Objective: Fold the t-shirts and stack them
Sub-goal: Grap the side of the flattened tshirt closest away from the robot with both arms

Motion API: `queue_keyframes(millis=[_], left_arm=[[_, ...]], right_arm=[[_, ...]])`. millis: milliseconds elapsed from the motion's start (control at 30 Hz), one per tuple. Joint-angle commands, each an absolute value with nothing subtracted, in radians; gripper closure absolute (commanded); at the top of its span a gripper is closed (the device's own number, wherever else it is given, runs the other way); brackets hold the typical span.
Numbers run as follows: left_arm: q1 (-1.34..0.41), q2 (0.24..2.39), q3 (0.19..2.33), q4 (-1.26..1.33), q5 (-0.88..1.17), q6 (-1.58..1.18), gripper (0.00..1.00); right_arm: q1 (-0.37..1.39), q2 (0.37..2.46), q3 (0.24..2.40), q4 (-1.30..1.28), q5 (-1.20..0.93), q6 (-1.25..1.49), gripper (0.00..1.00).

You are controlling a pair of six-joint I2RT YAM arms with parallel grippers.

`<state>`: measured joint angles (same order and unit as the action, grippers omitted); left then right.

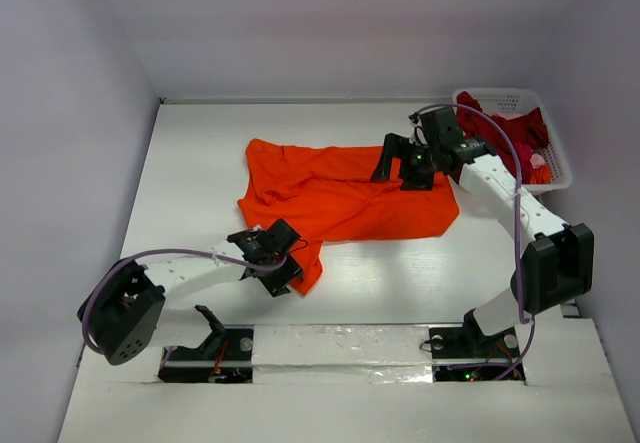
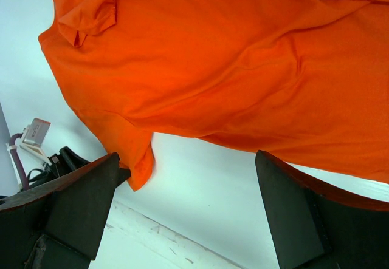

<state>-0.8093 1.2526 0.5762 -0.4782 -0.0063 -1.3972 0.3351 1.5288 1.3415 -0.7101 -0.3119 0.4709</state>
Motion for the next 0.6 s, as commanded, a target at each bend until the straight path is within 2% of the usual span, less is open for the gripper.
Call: queue_keyframes(millis=[0, 100, 333, 500, 567], left_arm=[[-0.805, 1.301, 0.568, -0.491, -0.058, -1.39, 0.6], [-0.805, 1.315, 0.568, -0.48, -0.063, -1.39, 0.62], [-0.805, 1.33, 0.574, -0.489, -0.063, -1.387, 0.78], [-0.805, 1.301, 0.617, -0.532, -0.069, -1.387, 0.8], [-0.805, 1.278, 0.647, -0.566, -0.08, -1.39, 0.81]], right_arm=[[0.341, 1.483, 1.341, -0.69, -0.325, 0.462, 0.02], [0.341, 1.482, 1.338, -0.689, -0.327, 0.463, 0.02], [0.341, 1.486, 1.341, -0.687, -0.327, 0.465, 0.02], [0.341, 1.485, 1.332, -0.687, -0.296, 0.465, 0.02], [0.341, 1.488, 1.318, -0.69, -0.273, 0.468, 0.06]])
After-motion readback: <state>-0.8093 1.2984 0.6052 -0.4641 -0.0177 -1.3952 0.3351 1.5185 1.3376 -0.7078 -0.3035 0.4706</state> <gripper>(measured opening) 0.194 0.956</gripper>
